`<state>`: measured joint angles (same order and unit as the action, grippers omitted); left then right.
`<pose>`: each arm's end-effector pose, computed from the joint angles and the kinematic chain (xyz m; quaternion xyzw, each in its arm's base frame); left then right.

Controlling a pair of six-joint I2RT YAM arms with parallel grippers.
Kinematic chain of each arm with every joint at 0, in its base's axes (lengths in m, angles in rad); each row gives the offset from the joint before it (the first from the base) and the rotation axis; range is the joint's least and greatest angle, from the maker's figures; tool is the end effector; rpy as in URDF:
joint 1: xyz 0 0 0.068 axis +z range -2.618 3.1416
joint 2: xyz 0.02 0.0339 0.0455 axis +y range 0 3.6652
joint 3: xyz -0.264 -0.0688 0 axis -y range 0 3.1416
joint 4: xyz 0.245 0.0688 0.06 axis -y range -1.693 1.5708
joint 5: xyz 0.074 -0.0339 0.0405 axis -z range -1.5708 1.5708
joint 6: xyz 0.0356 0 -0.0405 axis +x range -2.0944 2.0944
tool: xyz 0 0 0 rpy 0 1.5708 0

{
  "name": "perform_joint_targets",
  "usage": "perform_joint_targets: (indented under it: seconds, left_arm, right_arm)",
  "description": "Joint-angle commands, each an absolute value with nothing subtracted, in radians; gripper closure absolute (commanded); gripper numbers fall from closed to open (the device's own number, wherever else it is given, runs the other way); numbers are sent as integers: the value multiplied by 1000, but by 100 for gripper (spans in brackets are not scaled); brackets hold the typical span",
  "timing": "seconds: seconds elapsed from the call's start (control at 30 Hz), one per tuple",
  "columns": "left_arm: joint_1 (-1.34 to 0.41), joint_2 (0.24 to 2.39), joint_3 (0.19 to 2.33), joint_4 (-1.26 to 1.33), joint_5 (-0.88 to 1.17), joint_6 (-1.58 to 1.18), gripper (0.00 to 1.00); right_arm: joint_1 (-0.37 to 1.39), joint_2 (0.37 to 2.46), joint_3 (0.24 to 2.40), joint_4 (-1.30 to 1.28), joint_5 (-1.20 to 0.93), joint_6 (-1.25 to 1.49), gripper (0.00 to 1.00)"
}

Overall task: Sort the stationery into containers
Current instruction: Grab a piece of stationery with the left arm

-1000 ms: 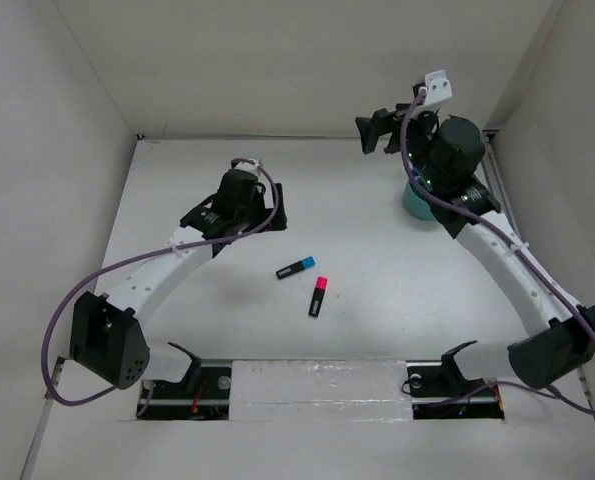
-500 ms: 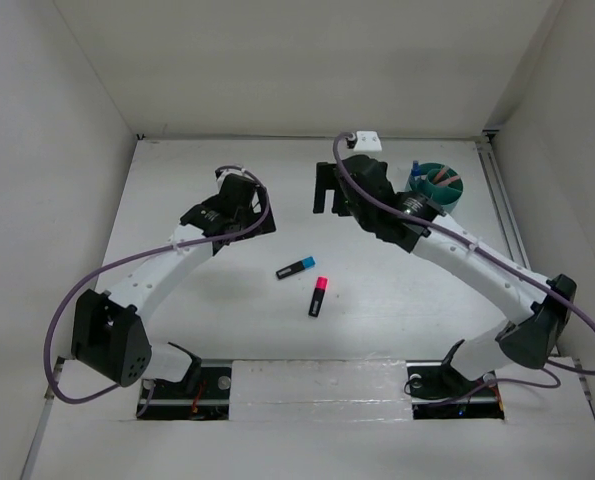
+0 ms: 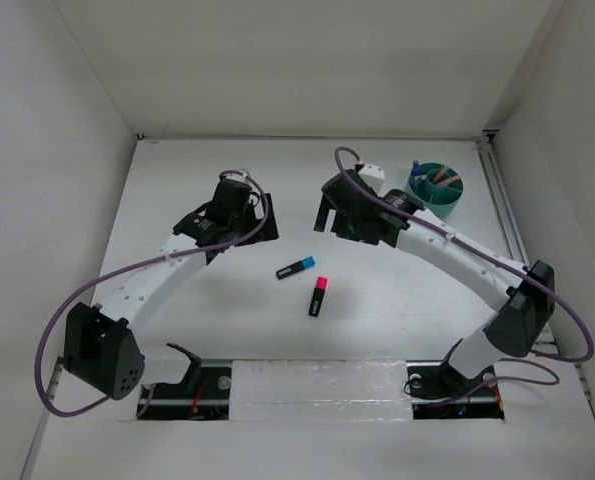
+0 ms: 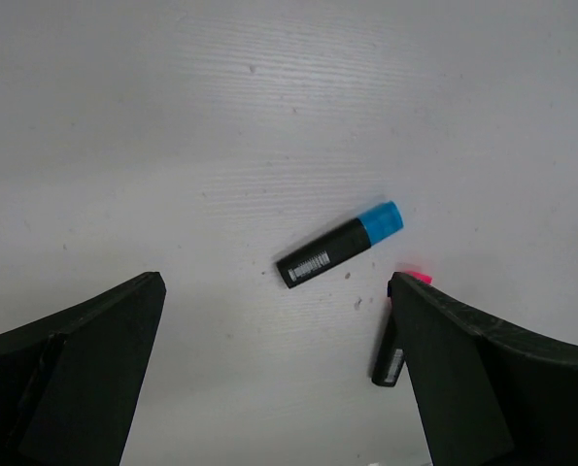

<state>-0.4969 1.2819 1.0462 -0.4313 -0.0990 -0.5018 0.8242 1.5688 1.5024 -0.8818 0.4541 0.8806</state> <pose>0.2505 -0.1318 0.3000 -0.0238 0.8985 -0.1698 0.4042 0.2354 0.2314 0.3350 0.0951 0.9252 0.0836 0.3577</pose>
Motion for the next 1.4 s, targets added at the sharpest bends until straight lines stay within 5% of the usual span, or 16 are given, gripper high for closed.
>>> perform_joint_targets:
  seconds: [0.0,0.43,1.37]
  left_arm:
    - [-497,1322,1038,-388,70,-385,0]
    - [-580,1440,1108,-387,135,-279,0]
    - [-660,1741,1100,-362,-6,-153,1]
  right_arm:
    - [749,1505,1542,-870,454,888,1]
    - [500,1361,1428,-765,311,663,1]
    - [443,1209,1287,-727,86,571,1]
